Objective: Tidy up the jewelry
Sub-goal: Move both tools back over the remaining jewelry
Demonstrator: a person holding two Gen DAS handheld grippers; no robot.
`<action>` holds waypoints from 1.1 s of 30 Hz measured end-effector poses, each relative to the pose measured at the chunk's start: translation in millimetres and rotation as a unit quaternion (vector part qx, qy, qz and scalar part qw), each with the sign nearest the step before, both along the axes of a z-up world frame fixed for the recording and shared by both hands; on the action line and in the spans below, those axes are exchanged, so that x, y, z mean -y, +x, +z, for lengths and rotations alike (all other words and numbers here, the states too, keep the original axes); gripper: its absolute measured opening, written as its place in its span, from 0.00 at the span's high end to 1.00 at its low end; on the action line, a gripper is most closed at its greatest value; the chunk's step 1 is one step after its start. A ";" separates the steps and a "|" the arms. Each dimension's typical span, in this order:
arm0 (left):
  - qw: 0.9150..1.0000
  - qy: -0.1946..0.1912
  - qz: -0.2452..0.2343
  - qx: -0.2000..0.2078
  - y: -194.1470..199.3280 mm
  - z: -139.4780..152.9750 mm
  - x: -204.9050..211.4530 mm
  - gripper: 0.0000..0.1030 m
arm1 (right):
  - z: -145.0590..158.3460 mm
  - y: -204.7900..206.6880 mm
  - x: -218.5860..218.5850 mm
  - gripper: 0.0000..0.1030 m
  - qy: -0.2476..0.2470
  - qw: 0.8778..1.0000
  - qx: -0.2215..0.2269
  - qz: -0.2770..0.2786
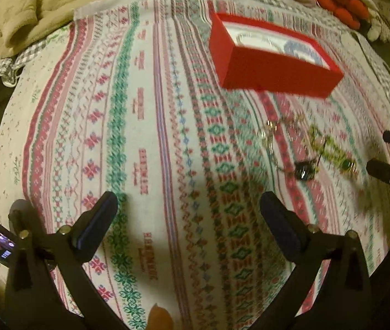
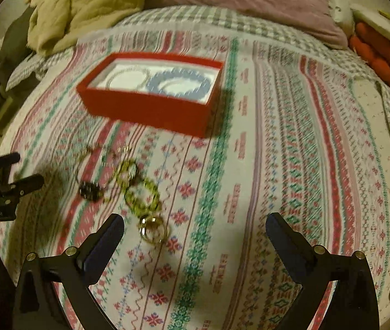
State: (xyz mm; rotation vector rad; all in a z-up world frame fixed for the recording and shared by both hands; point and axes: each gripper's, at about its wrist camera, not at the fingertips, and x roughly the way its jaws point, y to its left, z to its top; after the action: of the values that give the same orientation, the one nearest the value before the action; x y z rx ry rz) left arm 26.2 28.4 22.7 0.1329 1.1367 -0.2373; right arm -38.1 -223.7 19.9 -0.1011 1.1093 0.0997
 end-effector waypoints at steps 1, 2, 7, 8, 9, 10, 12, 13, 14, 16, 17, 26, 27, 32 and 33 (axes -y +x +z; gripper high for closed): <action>1.000 0.002 -0.005 -0.003 -1.4 -2.3 1.8 0.00 | -1.7 -0.4 -0.9 0.00 0.000 1.000 -0.004 0.002; 1.000 0.005 -0.011 -0.006 -3.0 -4.4 4.4 0.00 | -2.6 -0.7 -1.7 0.00 0.001 1.000 -0.006 0.003; 0.999 0.008 -0.042 -0.017 -10.6 -9.7 21.5 0.00 | -5.1 -0.6 -4.4 0.00 0.009 1.000 -0.016 0.004; 0.999 0.009 -0.046 -0.020 -11.8 -10.6 25.6 0.00 | -6.5 -0.5 -5.0 0.00 0.010 1.000 -0.019 0.004; 0.998 0.010 -0.050 -0.021 -12.4 -11.2 28.9 0.00 | -8.0 0.3 -5.3 0.00 0.010 1.000 -0.021 0.003; 0.998 0.013 -0.054 -0.020 -13.7 -11.6 32.5 0.00 | -10.2 0.5 -5.2 0.00 0.010 1.000 -0.025 0.002; 0.998 0.018 -0.063 -0.017 -15.3 -11.7 38.4 0.00 | -13.0 0.6 -4.4 0.00 0.010 0.999 -0.031 0.002; 0.997 0.019 -0.069 -0.013 -17.2 -12.0 41.1 0.00 | -15.4 0.6 -3.2 0.00 0.010 0.999 -0.034 0.001; 0.997 0.020 -0.072 -0.009 -18.5 -12.2 42.6 0.00 | -17.2 -0.6 -2.3 0.00 0.011 0.999 -0.036 0.001; 0.996 0.023 -0.083 -0.005 -22.1 -13.5 45.7 0.00 | -24.3 -3.5 1.1 0.00 0.014 0.999 -0.045 0.000; 0.996 0.024 -0.086 -0.004 -22.3 -13.8 45.8 0.00 | -28.1 -4.3 2.2 0.00 0.015 0.999 -0.050 0.000; 0.994 0.001 -0.110 0.012 -28.9 -3.1 56.7 0.04 | -42.5 -12.2 3.8 0.00 0.005 0.998 -0.059 0.010; 0.993 -0.008 -0.120 0.015 -30.0 -0.3 59.8 0.05 | -41.4 -11.7 4.2 0.00 0.007 0.998 -0.061 0.008; 0.985 -0.042 -0.166 0.030 -32.6 6.4 73.4 0.28 | -35.8 -10.6 6.1 0.05 0.016 0.998 -0.062 0.016; 0.983 -0.047 -0.173 0.033 -33.1 7.3 75.9 0.31 | -36.0 -10.0 6.0 0.05 0.016 0.998 -0.062 0.018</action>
State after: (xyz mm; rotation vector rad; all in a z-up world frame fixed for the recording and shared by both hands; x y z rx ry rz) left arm -6.9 -47.5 30.0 0.2532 1.0306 -0.5914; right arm -48.1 -229.7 -16.0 -0.0864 1.2293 0.1576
